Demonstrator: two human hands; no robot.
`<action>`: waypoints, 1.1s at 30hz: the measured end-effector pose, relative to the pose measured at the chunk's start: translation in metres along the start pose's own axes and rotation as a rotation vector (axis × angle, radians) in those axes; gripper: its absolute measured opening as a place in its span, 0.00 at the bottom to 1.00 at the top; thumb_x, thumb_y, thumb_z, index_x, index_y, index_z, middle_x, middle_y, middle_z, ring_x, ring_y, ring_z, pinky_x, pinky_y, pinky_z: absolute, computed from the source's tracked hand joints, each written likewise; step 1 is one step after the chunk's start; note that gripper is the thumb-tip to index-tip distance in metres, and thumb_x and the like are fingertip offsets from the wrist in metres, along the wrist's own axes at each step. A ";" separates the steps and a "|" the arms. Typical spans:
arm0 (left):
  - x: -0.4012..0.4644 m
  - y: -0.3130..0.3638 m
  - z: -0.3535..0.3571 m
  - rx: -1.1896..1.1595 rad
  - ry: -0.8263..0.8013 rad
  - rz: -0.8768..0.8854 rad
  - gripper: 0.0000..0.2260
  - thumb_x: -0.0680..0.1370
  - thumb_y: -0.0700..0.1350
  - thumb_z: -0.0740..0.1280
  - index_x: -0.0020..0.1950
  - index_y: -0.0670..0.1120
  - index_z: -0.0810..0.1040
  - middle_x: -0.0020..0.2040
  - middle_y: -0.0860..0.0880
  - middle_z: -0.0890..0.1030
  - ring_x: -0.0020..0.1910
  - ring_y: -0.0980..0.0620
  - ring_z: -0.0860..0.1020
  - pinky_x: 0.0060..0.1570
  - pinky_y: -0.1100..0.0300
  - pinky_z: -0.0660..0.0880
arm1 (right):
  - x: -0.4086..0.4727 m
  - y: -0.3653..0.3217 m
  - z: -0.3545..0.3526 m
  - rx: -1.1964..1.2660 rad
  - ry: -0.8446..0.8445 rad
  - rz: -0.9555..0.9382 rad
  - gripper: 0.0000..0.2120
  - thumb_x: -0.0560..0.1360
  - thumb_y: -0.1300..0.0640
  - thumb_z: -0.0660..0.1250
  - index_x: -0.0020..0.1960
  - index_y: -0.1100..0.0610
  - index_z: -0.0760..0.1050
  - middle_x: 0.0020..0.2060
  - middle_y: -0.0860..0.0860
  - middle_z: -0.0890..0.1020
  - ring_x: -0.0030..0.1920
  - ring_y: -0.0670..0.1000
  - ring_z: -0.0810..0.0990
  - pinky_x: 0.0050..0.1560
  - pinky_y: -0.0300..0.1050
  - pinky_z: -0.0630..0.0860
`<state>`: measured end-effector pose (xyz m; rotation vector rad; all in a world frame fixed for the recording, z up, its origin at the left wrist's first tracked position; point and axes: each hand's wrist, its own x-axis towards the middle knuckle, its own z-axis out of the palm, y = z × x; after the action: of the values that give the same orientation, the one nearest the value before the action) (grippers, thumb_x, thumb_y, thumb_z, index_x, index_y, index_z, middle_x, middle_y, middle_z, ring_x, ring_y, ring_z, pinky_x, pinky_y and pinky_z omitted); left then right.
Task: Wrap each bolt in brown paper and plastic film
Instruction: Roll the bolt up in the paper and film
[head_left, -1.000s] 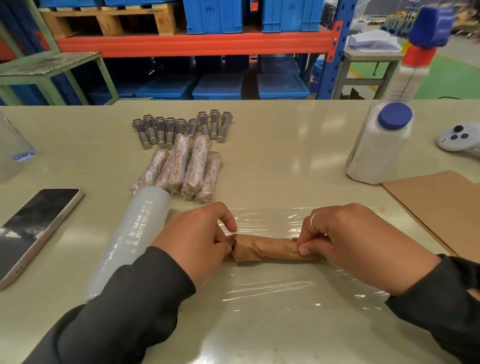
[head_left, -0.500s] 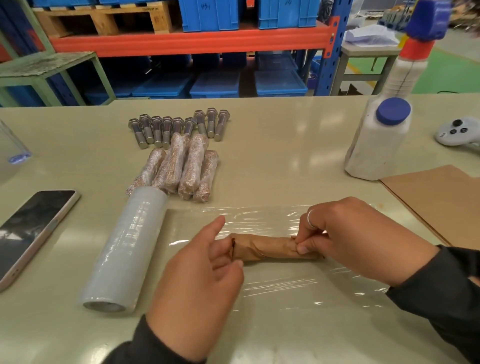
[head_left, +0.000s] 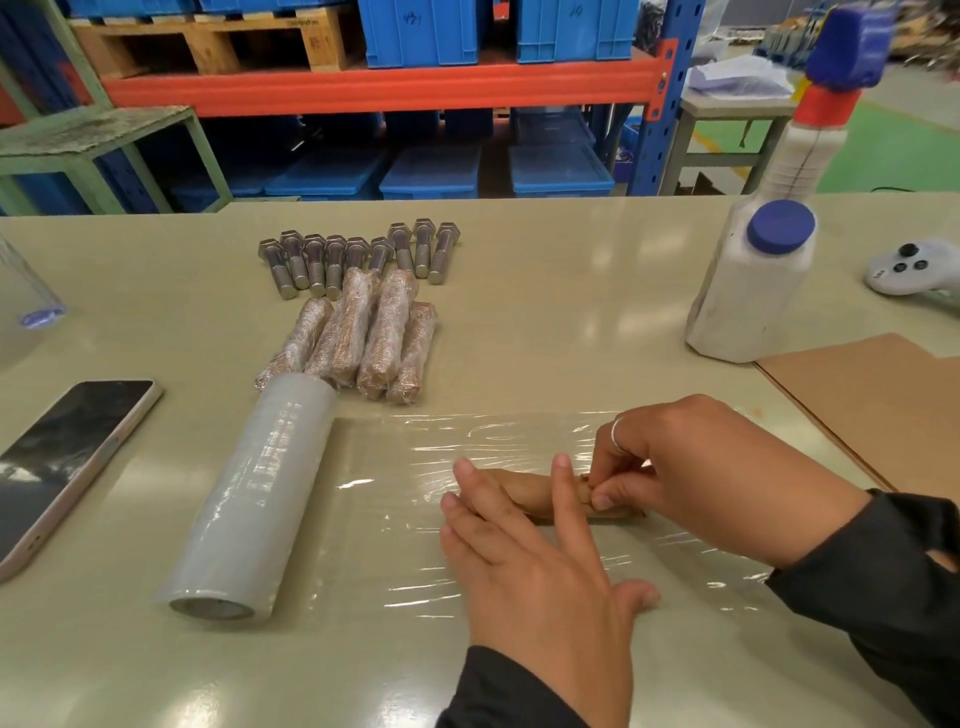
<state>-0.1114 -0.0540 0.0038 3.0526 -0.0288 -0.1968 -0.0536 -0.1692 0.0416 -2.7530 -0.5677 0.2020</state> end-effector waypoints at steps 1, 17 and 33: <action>0.001 0.001 0.005 -0.025 -0.074 0.000 0.42 0.72 0.71 0.50 0.62 0.51 0.21 0.47 0.18 0.23 0.65 0.18 0.45 0.68 0.36 0.47 | 0.000 0.000 0.000 -0.006 0.001 0.002 0.01 0.71 0.51 0.71 0.41 0.46 0.79 0.38 0.44 0.82 0.40 0.43 0.77 0.43 0.38 0.72; -0.002 -0.001 -0.004 0.032 0.060 0.006 0.39 0.58 0.77 0.59 0.65 0.67 0.50 0.60 0.18 0.48 0.55 0.21 0.70 0.56 0.40 0.71 | -0.007 0.016 -0.011 0.064 0.055 0.079 0.05 0.75 0.52 0.66 0.48 0.43 0.72 0.45 0.40 0.79 0.44 0.38 0.76 0.44 0.30 0.69; -0.001 -0.002 0.011 -0.017 0.226 -0.007 0.44 0.45 0.72 0.70 0.54 0.48 0.80 0.50 0.23 0.74 0.39 0.25 0.78 0.33 0.41 0.78 | 0.002 0.065 -0.017 -0.143 0.040 0.582 0.15 0.77 0.60 0.59 0.63 0.52 0.66 0.47 0.51 0.77 0.47 0.53 0.76 0.45 0.44 0.71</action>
<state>-0.1136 -0.0526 -0.0070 3.0376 -0.0024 0.1478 -0.0249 -0.2294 0.0351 -2.9815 0.2555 0.2427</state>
